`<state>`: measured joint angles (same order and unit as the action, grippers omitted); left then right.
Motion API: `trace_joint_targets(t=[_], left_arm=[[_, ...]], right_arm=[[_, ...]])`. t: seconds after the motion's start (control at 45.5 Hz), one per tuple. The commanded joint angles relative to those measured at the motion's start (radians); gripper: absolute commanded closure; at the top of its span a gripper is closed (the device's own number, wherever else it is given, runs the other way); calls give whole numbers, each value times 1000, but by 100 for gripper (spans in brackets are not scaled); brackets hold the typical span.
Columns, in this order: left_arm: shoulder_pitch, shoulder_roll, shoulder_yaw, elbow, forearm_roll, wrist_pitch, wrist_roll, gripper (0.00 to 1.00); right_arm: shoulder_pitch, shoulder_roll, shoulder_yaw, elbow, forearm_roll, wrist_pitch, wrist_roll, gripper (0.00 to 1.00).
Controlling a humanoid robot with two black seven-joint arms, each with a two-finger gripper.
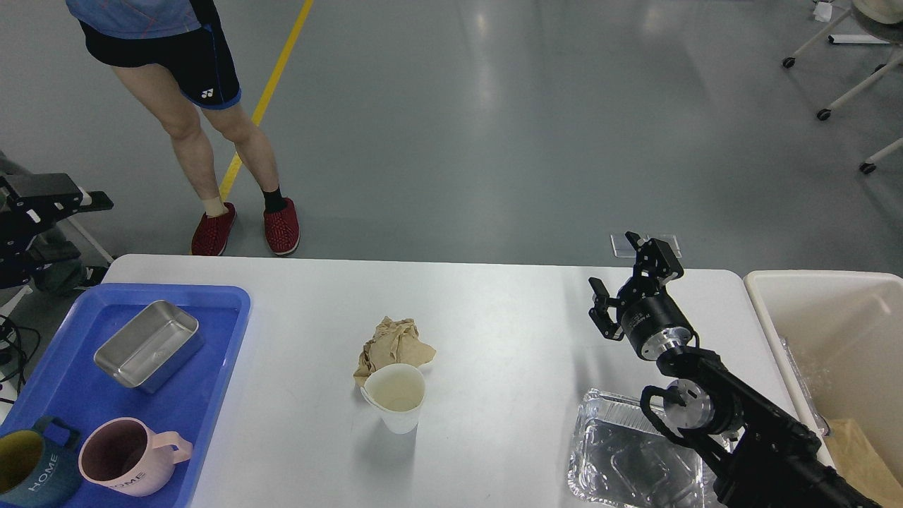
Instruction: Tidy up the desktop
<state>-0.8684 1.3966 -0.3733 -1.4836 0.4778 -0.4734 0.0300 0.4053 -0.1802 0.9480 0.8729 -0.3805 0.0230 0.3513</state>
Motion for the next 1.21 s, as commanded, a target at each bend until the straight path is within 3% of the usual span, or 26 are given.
trace_joint_targets(t=[0.0, 0.747, 1.011, 1.187], left_arm=[[3, 4, 4, -1, -1, -10, -36, 11], [17, -56, 2, 29, -4, -16, -25, 7], [19, -74, 4, 28, -4, 82, -38, 7], [23, -96, 10, 25, -4, 88, -25, 7]], right_arm=[[1, -1, 0, 0, 0, 0, 0, 0], [1, 2, 0, 0, 0, 0, 0, 0], [1, 1, 0, 0, 0, 0, 0, 0], [1, 1, 0, 0, 0, 0, 0, 0]])
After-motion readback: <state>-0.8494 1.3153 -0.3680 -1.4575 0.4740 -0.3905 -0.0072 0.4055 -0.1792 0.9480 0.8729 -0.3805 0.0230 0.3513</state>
